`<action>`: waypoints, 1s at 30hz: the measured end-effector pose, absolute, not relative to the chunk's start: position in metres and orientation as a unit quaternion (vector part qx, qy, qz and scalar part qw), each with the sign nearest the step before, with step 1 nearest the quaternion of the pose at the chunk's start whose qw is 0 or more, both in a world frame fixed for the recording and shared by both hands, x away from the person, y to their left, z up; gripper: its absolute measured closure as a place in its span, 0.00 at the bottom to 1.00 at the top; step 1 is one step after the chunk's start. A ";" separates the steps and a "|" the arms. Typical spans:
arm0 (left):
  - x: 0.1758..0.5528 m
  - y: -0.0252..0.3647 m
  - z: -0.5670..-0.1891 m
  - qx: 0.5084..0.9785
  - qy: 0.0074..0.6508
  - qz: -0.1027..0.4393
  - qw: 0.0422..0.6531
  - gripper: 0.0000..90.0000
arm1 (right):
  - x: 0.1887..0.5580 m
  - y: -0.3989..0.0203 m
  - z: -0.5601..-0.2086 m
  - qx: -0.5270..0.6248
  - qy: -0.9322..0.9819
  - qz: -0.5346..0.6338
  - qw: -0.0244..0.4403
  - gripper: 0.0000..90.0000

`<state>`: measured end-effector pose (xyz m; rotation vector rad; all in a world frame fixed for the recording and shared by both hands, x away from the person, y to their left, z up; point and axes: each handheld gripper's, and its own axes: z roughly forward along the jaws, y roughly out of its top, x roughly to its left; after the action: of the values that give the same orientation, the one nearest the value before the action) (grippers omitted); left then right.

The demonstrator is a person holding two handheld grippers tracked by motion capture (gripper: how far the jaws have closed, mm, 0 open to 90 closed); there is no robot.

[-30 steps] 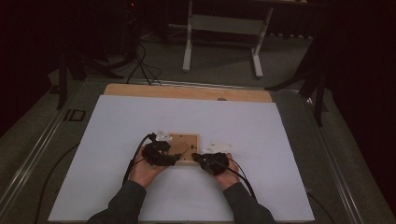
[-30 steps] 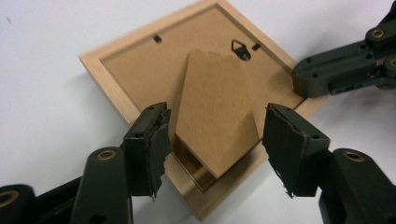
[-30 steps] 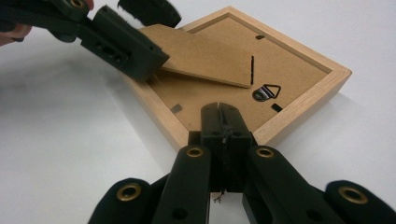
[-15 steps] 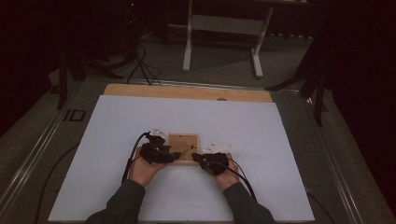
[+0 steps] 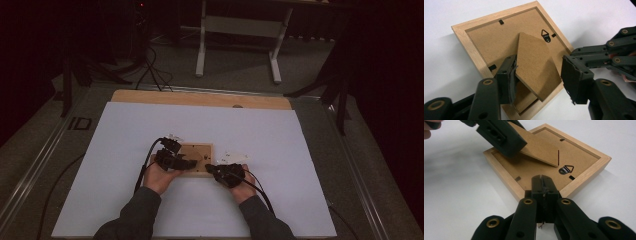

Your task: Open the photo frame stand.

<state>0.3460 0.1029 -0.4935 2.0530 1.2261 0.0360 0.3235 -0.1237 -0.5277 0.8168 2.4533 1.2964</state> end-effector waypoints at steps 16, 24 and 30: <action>0.352 0.104 -0.493 0.807 0.475 -0.004 0.350 0.59 | 0.324 -0.123 -0.526 0.284 0.843 0.440 0.121 0.99; 0.348 0.101 -0.493 0.814 0.466 0.020 0.346 0.59 | 0.324 -0.123 -0.521 0.284 0.850 0.427 0.122 0.92; 0.342 0.098 -0.490 0.822 0.452 0.043 0.345 0.59 | 0.326 -0.126 -0.516 0.293 0.848 0.424 0.128 0.89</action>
<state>0.3424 0.0977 -0.4904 2.1342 1.1736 0.1122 0.3255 -0.1263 -0.5155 0.8525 2.4660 1.2327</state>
